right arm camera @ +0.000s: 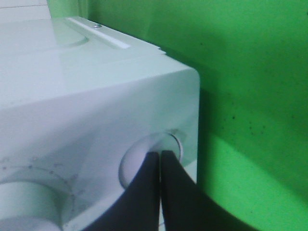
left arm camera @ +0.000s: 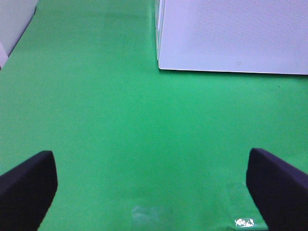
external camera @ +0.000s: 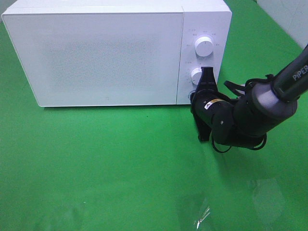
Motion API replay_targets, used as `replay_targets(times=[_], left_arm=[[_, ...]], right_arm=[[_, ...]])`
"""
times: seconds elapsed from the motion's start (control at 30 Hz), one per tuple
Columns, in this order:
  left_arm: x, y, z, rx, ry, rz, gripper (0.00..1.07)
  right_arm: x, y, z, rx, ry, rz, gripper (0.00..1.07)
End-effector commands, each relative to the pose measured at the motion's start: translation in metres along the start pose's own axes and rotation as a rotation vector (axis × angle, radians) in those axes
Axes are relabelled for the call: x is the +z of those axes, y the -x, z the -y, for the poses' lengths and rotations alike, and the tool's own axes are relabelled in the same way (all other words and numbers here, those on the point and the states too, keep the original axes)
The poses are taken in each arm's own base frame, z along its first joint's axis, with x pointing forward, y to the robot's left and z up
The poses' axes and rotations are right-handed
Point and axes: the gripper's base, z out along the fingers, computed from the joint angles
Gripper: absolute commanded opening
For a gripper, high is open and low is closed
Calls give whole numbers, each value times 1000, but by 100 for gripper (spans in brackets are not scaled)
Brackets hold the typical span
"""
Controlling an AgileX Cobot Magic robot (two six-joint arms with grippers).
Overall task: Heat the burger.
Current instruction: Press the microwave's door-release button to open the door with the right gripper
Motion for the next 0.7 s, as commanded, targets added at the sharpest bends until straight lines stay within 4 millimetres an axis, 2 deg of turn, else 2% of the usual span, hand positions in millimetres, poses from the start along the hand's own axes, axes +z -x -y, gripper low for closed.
replay_targets(times=[0.03, 0.5, 0.7], left_arm=[[-1, 1, 0, -2, 0, 19, 101], [-1, 1, 0, -2, 0, 19, 101], [-1, 1, 0, -2, 0, 19, 101]], right_arm=[[4, 3, -7, 23, 57, 21, 0], [1, 8, -23, 44, 237, 74, 0], [2, 8, -41, 95, 376, 97, 0]])
